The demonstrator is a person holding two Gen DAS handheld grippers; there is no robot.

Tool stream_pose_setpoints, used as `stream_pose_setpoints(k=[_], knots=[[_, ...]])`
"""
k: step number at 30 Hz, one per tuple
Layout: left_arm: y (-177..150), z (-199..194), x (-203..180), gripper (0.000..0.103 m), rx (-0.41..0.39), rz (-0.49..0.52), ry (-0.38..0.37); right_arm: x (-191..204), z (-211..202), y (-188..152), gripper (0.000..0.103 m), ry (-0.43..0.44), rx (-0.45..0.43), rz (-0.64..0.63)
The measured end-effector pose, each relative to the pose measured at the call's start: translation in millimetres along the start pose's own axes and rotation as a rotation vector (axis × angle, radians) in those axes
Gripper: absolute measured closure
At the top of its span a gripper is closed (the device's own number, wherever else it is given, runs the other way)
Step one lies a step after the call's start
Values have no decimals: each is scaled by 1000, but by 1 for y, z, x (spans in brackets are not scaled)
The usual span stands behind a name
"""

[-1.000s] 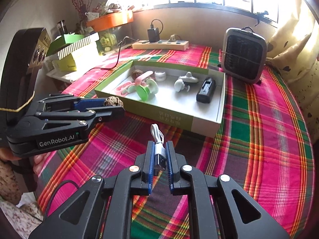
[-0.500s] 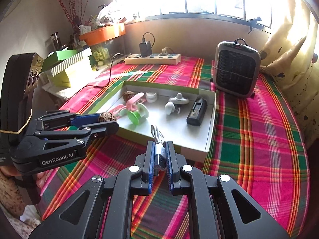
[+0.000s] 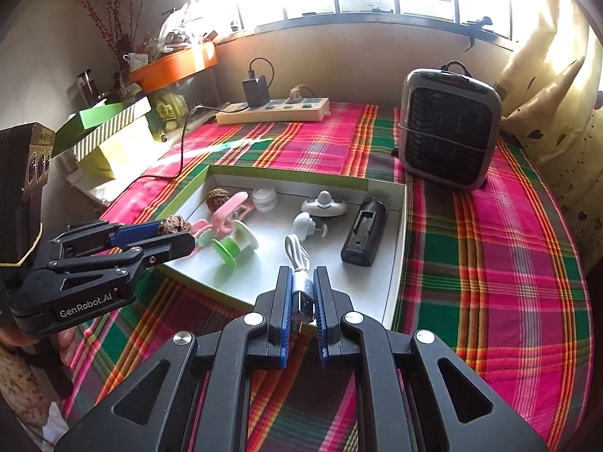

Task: Organize objects
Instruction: 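Carry the walnut with the left tool while the right tool carries the cable over the box, then lower and open the left tool to drop the walnut while the right tool releases the cable in the box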

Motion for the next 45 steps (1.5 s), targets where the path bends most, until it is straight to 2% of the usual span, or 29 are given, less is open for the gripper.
stream_pose_setpoints(k=[16,36,45], knots=[[-6,33,10,74,56,14,13,-4,37,4,91,4,45,-1],[-6,39,-8,74,67,65,-12,-4,43,-7,91,1,88,-34],[-8,39,-13,74,71,79,-12,-7,49,-14,91,-31,135,-50]])
Point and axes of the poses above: each gripper's, at about its wrist camera, not at the fingertips, and z roughly the way its jaws point, x to its left, y to its top, the point moved 8 cm from there along z, roughly the way its jaws point, and after that the axes turned 10 degrees about -x, right-handed, at the moved point
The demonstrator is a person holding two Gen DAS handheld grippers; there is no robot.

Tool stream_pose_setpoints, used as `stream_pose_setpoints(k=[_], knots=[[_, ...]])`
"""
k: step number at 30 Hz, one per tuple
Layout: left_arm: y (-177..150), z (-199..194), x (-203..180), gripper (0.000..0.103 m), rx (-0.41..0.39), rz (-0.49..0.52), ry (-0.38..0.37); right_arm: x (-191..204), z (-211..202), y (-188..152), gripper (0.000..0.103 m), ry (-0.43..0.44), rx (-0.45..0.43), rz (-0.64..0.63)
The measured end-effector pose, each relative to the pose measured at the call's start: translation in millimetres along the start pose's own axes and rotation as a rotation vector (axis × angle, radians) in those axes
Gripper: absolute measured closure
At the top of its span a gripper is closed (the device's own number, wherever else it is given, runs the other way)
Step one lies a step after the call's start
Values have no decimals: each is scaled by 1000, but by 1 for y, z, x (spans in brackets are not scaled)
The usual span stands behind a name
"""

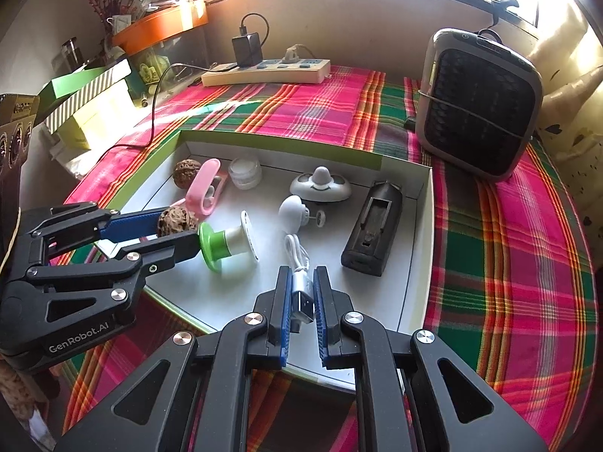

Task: Organize objects
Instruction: 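Lower and open the left tool to drop the walnut while the right tool releases the cable in the box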

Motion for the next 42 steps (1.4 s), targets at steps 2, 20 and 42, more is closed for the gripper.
stream_pose_setpoints(k=[2,20,42], knots=[[-1,0,-3,74,2,12,-4,0,0,0,91,-2,1,0],[-3,11,-5,74,23,22,1,0,4,-2,91,-9,6,-11],[-4,12,-4,74,33,-3,-2,-1,4,-4,91,-1,6,5]])
Point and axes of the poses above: each gripper's, at about its wrist camera, not at the fingertips, and z roughly the way its jaws point, x to its left, y to its top, the point moved 8 cm from there along z, roughly the way its jaws point, and after that the axes turned 10 degrees about -x, right-handed, at the moved point
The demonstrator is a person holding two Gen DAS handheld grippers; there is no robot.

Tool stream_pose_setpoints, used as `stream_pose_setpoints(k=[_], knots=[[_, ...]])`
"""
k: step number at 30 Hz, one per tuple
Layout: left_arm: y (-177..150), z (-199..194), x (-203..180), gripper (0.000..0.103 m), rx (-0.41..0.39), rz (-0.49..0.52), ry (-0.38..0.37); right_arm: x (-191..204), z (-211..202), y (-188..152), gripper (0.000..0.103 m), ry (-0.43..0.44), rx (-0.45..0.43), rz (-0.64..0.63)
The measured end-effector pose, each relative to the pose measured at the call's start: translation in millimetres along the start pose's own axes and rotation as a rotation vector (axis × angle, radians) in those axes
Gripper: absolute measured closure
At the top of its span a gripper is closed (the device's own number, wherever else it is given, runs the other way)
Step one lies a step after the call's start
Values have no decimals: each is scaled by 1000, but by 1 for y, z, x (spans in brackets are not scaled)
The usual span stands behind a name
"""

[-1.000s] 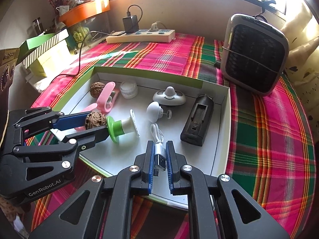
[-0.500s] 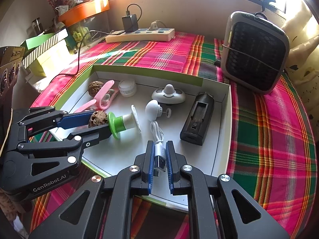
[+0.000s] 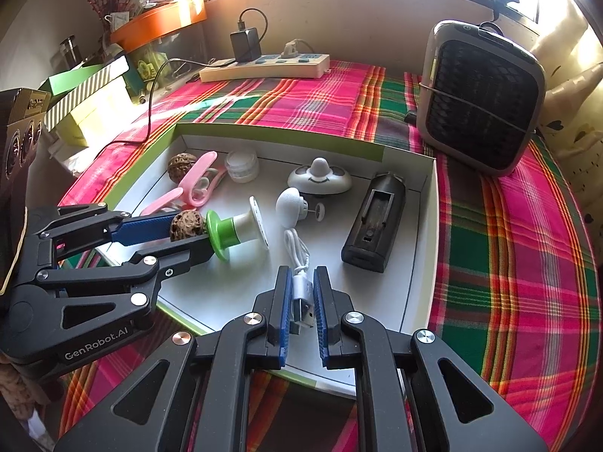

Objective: Organize objects

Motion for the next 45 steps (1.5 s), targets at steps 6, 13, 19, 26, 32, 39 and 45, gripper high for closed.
stream_pose_setpoints(k=[6,13,19,26,32,39,45], knots=[[0,0,0,74,0,-1,0,0,-1,-1,91,6,-1,8],[-1,-5,1,74,-6,-5,9,-1,-6,-1,81,6,-11,32],[-1,-13,3,74,-15,-15,28,4,-14,0,73,3,-34,32],[-2,-27,4,74,-40,-25,66,7,-25,0,63,-9,-59,51],[-5,-43,7,74,-69,-44,97,10,-38,-1,58,-28,-84,64],[-10,-63,8,74,-94,-46,146,16,-56,-4,57,-48,-118,81],[-21,-80,9,73,-106,-51,195,23,-68,-13,56,-53,-132,82]])
Point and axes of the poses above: each gripper's, at about its wrist camera, not at the fingertips, and z roughly the way its jaws point, x to its left, y to its top, the point moved 8 cm from there along z, roughly the way its jaws point, and after that the axes turned 10 degrees about -x, right-handed, at the moved point
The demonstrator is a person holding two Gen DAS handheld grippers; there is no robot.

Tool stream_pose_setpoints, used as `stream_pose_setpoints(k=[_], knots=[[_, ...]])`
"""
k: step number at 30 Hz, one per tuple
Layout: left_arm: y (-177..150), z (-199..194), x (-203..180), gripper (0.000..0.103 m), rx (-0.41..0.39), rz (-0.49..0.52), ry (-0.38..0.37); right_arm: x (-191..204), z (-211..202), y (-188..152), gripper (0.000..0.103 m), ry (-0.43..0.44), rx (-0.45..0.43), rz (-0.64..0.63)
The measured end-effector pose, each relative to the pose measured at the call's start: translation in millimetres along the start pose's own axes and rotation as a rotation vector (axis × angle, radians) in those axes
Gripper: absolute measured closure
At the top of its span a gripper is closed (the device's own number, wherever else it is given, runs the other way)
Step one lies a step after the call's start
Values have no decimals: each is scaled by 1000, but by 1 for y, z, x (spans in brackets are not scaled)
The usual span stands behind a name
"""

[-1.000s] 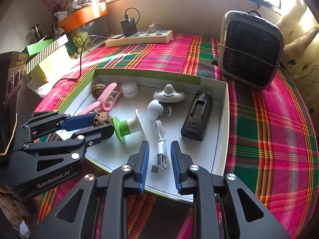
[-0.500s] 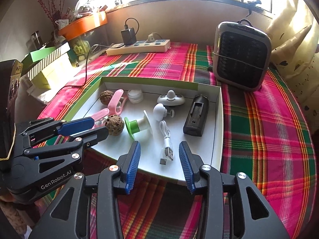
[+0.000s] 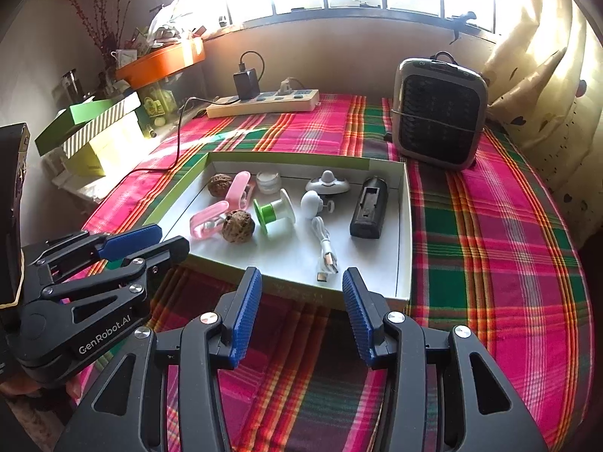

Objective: Organize objects

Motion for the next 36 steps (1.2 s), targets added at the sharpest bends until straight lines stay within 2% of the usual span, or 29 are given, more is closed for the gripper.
stream_pose_setpoints(k=[3,12,19,28,31,36], knots=[[-8,-6,0,73,7,-4,-1,2,-7,-5,49,-14,-6,-6],[-38,-13,10,73,46,-28,47,3,-17,-29,48,-36,21,16],[-54,-11,15,73,75,-46,57,3,-15,-44,48,-65,48,18],[-60,-5,18,73,71,-53,70,-5,-9,-59,48,-108,78,34],[-60,-4,19,69,65,-61,73,-9,-7,-61,47,-118,89,42],[-59,-2,20,66,65,-75,75,-8,-8,-61,40,-128,83,23]])
Point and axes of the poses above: each gripper's, at about its wrist camera, not at the fingertips, and z roughly the way its jaws point, x to its left, y to its top, the point moved 8 cm from there along z, roughly the way its jaws point, and after that the axes turned 10 degrees about -x, right-handed, at the moved point
